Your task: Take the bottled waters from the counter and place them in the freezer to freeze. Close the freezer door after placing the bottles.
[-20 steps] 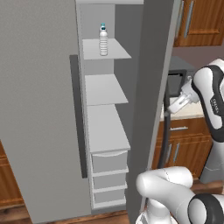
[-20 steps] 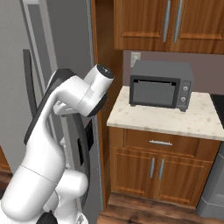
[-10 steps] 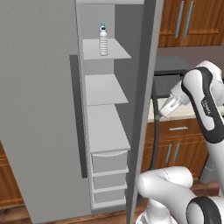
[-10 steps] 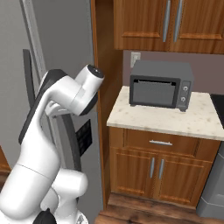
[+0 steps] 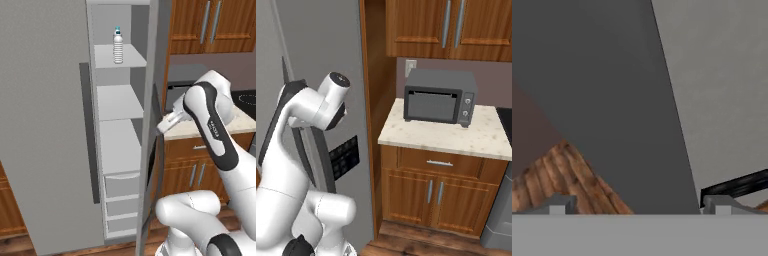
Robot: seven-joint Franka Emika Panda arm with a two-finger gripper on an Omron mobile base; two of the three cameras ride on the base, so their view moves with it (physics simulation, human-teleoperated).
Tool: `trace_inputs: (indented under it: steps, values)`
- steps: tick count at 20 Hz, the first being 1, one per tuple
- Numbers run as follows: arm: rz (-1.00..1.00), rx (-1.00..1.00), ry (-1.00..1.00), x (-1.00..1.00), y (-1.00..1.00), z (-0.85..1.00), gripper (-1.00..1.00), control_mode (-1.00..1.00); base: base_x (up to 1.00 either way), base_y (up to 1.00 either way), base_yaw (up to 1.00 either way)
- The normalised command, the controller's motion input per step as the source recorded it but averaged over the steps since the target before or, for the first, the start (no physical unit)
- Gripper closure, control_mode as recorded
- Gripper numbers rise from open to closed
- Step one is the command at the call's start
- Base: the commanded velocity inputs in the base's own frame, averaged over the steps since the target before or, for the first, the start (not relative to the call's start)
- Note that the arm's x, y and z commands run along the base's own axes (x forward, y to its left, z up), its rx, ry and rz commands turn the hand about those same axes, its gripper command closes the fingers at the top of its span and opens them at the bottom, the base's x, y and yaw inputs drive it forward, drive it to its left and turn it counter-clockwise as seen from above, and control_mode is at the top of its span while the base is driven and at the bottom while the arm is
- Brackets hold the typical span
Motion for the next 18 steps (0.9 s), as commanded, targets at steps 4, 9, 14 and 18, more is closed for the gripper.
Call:
trace_inputs:
  steps: [4,9,14,18]
  values:
    - [-0.19,-0.02,-0.04,0.31,0.73,0.00,-1.00,-1.00,0.00,0.00,0.00]
    - [-0.20,-0.02,-0.04,0.41,0.66,0.00,-1.00,-1.00,0.00,0.00,0.00]
    - [-0.15,0.00,0.00,0.35,0.25,0.03,-1.00,-1.00,0.00,0.00,0.00]
    - [-0.01,0.02,0.08,0.00,0.00,0.47,-1.00,-1.00,0.00,0.00,0.00]
